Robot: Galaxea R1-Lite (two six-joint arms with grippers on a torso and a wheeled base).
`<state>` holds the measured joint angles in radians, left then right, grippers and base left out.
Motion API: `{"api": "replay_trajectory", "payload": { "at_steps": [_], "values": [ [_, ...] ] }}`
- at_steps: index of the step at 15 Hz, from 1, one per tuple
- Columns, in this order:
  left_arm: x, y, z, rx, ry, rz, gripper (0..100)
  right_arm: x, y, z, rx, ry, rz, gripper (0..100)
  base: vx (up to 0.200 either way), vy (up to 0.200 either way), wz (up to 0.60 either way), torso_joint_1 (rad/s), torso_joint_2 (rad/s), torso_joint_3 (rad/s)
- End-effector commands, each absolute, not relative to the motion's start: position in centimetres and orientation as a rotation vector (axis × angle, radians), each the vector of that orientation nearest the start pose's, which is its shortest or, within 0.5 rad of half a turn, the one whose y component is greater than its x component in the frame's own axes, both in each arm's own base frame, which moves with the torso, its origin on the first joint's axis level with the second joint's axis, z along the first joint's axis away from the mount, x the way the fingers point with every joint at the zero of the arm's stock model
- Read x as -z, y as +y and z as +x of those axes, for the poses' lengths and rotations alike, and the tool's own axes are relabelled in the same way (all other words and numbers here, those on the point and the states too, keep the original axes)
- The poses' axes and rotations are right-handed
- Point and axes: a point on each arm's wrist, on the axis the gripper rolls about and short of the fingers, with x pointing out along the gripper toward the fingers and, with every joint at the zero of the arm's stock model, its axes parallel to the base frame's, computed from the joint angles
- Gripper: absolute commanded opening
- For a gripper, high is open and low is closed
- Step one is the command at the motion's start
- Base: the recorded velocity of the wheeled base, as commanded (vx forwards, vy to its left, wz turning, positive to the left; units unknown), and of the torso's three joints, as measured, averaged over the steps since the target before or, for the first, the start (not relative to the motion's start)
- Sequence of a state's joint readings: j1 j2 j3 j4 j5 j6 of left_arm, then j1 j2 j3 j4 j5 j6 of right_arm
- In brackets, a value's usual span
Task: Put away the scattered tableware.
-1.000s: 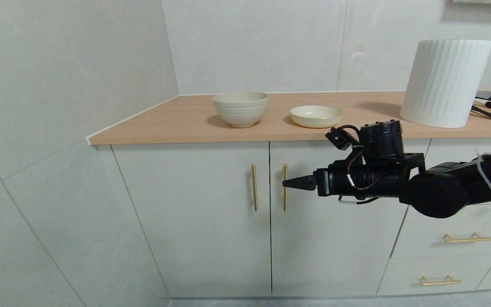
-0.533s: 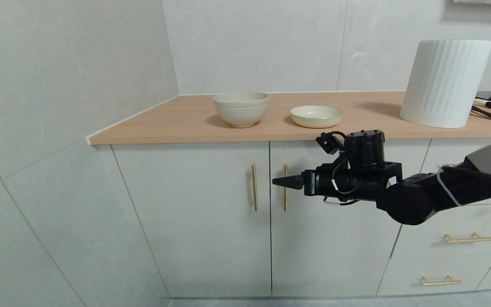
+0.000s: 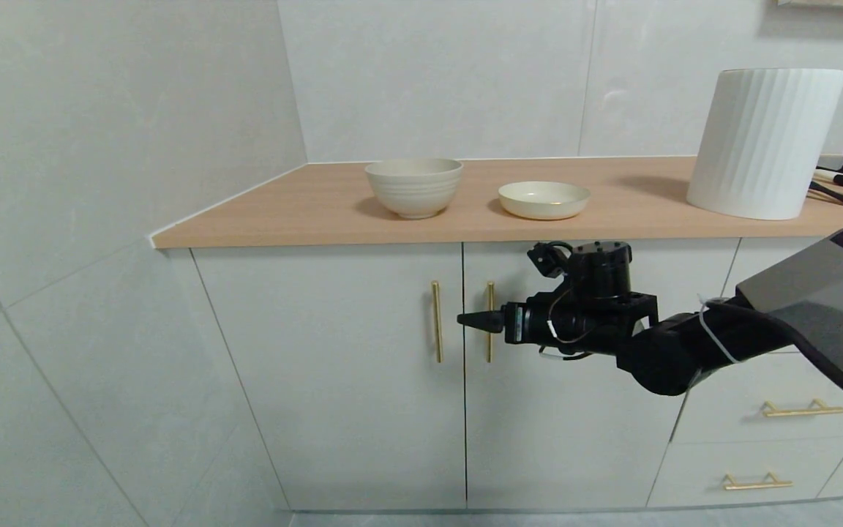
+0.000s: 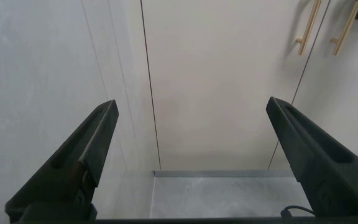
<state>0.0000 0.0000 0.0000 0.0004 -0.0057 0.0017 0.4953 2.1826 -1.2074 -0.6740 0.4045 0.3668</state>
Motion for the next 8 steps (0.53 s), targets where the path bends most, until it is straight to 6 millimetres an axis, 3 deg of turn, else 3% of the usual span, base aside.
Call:
{"api": "replay_trajectory", "payload": {
  "at_steps": [1,8],
  "values": [
    [-7.55,-0.01,-2.28,0.006,0.0,0.002,100,-10.77,21.57,37.37,-0.83,0.475,0.323,100,0.0,0.0,0.0,0.0,0.0,0.0],
    [-7.53,-0.01,-2.28,0.006,0.002,0.002,100,-9.78,22.43,37.9,-0.821,0.454,0.359,100,0.0,0.0,0.0,0.0,0.0,0.0]
  ]
}}
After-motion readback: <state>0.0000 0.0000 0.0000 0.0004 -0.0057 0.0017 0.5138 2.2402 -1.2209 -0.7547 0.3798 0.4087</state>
